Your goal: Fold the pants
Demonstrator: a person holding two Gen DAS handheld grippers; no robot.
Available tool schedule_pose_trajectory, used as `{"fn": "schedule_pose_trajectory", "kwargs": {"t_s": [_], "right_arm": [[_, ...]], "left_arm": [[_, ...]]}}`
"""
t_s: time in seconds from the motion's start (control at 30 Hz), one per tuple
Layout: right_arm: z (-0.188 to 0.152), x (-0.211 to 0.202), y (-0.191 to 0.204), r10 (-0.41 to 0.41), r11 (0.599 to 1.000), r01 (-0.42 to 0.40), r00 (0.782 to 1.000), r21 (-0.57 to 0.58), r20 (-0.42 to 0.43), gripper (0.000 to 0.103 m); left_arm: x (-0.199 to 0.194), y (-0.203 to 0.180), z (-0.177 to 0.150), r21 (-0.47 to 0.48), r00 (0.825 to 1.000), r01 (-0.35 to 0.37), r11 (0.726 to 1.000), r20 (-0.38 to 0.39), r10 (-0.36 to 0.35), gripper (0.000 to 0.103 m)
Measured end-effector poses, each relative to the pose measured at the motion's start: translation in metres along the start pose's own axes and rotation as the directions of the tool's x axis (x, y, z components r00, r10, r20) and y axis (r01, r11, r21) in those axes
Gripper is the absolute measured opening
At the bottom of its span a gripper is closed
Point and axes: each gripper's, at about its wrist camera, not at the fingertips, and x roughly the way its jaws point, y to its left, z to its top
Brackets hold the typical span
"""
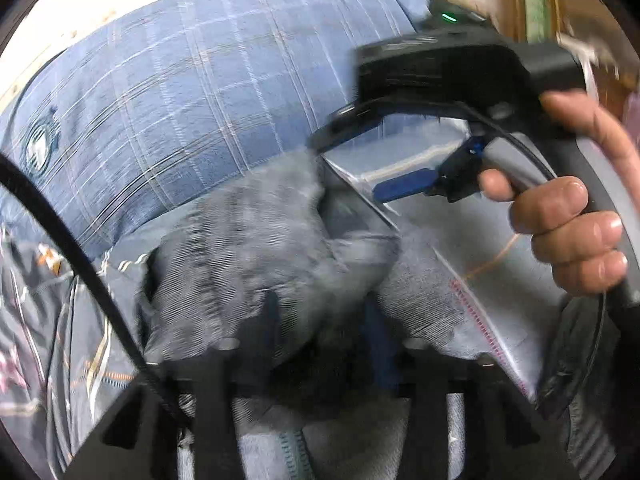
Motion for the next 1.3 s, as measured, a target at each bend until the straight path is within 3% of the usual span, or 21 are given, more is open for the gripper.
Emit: {"fn": "schedule_pose_trajectory", "kwargs": {"t_s": [0.13,0.23,0.33,0.37,0.4,0.47,0.5,0.57,0.6,0.67,0.73,0.8,0.87,0.97,1.03,1.07,1.1,1.17,1.2,1.27,1.3], "right_arm": [[-0.002,-0.016,0.021,0.072,0.995,-0.069,0.996,-0.073,0.047,0.078],[-0.006,-0.001,0.026,0.021,0.996,-0.021,1.0,-0.091,-0.001,0.078],[-0.011,0.024,0.016,-0.016,0.997,0.012,0.998,-0.071,-0.059,0.075],[-0.012,0.03,0.012,-0.027,0.997,0.022,0.997,-0.071,-0.072,0.066],[-0.012,0.038,0.011,-0.053,0.996,0.047,0.996,-0.077,-0.077,0.048],[-0.015,0.047,0.011,-0.101,0.991,0.093,0.991,-0.095,-0.087,0.027],[-0.016,0.048,0.012,-0.11,0.989,0.101,0.99,-0.106,-0.083,0.014],[-0.017,0.043,0.016,-0.13,0.984,0.122,0.99,-0.129,-0.057,0.009],[-0.017,0.039,0.017,-0.125,0.983,0.117,0.991,-0.14,-0.047,0.009],[-0.015,0.031,0.019,-0.104,0.985,0.099,0.994,-0.143,-0.029,0.009],[-0.014,0.033,0.019,-0.102,0.985,0.097,0.994,-0.14,-0.034,0.009],[-0.014,0.034,0.02,-0.1,0.988,0.094,0.994,-0.124,-0.039,0.009],[-0.014,0.03,0.019,-0.08,0.991,0.076,0.996,-0.109,-0.038,0.009],[-0.011,0.021,0.014,-0.044,0.996,0.042,0.999,-0.077,-0.024,0.008],[-0.01,0.024,0.005,-0.046,0.998,0.045,0.998,-0.046,-0.037,0.008],[-0.01,0.027,0.002,-0.043,0.999,0.041,0.998,-0.031,-0.048,0.008],[-0.011,0.03,-0.001,-0.04,0.999,0.039,0.997,-0.018,-0.058,0.008],[-0.011,0.034,-0.003,-0.04,0.999,0.039,0.997,-0.012,-0.066,0.008],[-0.011,0.034,-0.003,-0.041,0.999,0.04,0.997,-0.012,-0.064,0.008],[-0.011,0.034,-0.006,-0.031,1.0,0.031,0.998,-0.001,-0.063,0.008],[-0.011,0.034,-0.007,-0.031,1.0,0.032,0.997,0.002,-0.065,0.008]], "left_arm": [[-0.015,0.022,-0.001,-0.073,0.999,0.009,0.997,0.036,-0.006,0.061],[-0.007,0.017,-0.004,-0.085,1.0,-0.006,0.996,0.006,0.006,0.061],[-0.001,0.001,-0.005,-0.052,0.999,0.034,0.998,-0.019,-0.035,0.061],[0.003,-0.003,-0.004,-0.035,0.999,0.03,0.999,-0.029,-0.032,0.061],[0.008,-0.009,-0.004,-0.019,0.998,0.034,0.999,-0.043,-0.034,0.061],[0.024,-0.014,-0.006,0.009,0.997,0.006,1.0,-0.079,-0.005,0.06],[0.03,-0.014,-0.005,0.002,0.995,0.017,1.0,-0.096,-0.016,0.054],[0.031,-0.002,0.0,-0.063,0.994,0.056,0.996,-0.089,-0.062,0.042],[0.031,0.005,0.001,-0.102,0.992,0.088,0.991,-0.085,-0.097,0.035],[0.029,0.024,0.003,-0.193,0.978,0.18,0.965,-0.069,-0.196,0.033],[0.032,0.031,0.005,-0.213,0.984,0.144,0.966,-0.072,-0.163,0.029],[0.041,0.031,0.008,-0.208,0.983,0.128,0.97,-0.106,-0.153,0.007],[0.037,0.031,0.011,-0.232,0.975,0.169,0.958,-0.1,-0.197,0.005],[0.025,0.018,0.016,-0.154,0.983,0.146,0.977,-0.086,-0.161,0.005],[0.026,0.014,0.012,-0.144,0.985,0.119,0.982,-0.111,-0.135,0.015],[0.028,0.009,0.009,-0.114,0.985,0.093,0.989,-0.137,-0.108,0.034],[0.032,0.007,0.008,-0.093,0.985,0.072,0.993,-0.153,-0.086,0.047],[0.037,0.0,0.008,-0.083,0.987,0.036,0.996,-0.151,-0.049,0.047],[0.039,-0.004,0.007,-0.089,0.988,0.023,0.996,-0.151,-0.036,0.039],[0.045,-0.007,0.008,-0.098,0.984,0.018,0.995,-0.174,-0.035,0.005],[0.044,-0.012,0.008,-0.098,0.983,0.008,0.995,-0.18,-0.025,0.004]]}}
